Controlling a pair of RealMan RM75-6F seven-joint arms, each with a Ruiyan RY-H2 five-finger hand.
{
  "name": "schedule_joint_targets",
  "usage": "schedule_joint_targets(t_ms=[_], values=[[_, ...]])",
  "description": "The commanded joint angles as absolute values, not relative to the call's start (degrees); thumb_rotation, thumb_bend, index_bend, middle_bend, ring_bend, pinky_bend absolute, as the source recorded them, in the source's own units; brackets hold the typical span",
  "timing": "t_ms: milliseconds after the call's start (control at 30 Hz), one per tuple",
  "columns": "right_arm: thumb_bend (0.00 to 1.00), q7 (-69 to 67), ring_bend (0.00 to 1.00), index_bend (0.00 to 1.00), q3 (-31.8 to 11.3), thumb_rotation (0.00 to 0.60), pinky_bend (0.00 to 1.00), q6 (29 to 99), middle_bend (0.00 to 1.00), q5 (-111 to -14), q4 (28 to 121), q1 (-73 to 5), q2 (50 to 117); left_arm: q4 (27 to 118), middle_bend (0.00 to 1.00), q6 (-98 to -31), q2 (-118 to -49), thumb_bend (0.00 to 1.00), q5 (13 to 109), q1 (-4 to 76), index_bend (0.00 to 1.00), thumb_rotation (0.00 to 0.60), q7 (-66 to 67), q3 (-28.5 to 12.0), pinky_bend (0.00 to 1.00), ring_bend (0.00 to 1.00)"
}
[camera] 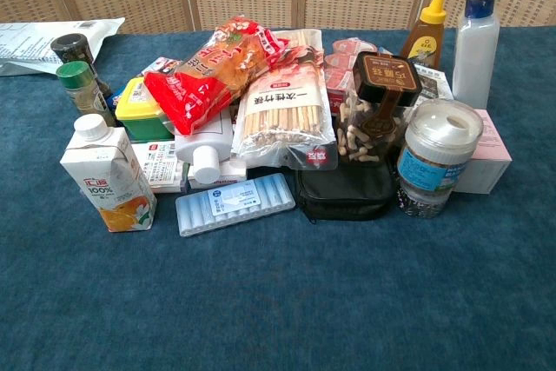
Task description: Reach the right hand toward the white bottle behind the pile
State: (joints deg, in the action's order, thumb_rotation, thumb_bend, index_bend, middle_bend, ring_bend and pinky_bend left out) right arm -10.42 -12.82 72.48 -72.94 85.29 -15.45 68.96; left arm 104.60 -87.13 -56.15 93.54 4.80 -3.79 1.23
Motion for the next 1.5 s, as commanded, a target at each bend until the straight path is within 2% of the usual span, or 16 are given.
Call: schedule_joint_targets(t_ms=[33,367,600,1300,1500], values=[[0.27,-11.6,0.0,0.0,-12.8,0.379,0.0,71.9,0.0,-73.1,85.6,-15.5,68.6,104.6,0.0,-86.7,-56.4,0.22,93.3,5.0,0.0,0.525,-3.7,1.1,0.0,0.0],[0.27,-16.3,0.0,0.0,-13.0,0.376,0.0,70.0,0.0,-73.9,85.5,-16.6,68.9,104.8,0.0,-86.9,-56.3,0.22,94.3,5.1,0.0,0.523,-3.6,1.1,0.0,0.0],[0.27,-21.3,0.0,0.0,-14.7,0.38,0.0,64.5,0.0,-72.7,82.7,-20.2,70.5,105.2,0.0,-86.9,-55.7,0.22,94.9,5.5,0.0,0.521,-3.5,0.9,0.0,0.0],[0.28,-33.3,0.0,0.0,-14.9,0.374,0.0,47.6,0.0,-73.6,61.0,-32.6,80.7,108.2,0.0,-86.9,-54.5,0.22,95.2,5.5,0.0,0.522,-0.3,0.8,0.0,0.0],[0.32,-36.7,0.0,0.0,-14.3,0.295,0.0,43.6,0.0,-74.5,55.4,-35.6,83.6,109.4,0.0,-86.2,-54.4,0.22,95.1,5.9,0.0,0.521,1.2,0.6,0.0,0.0]])
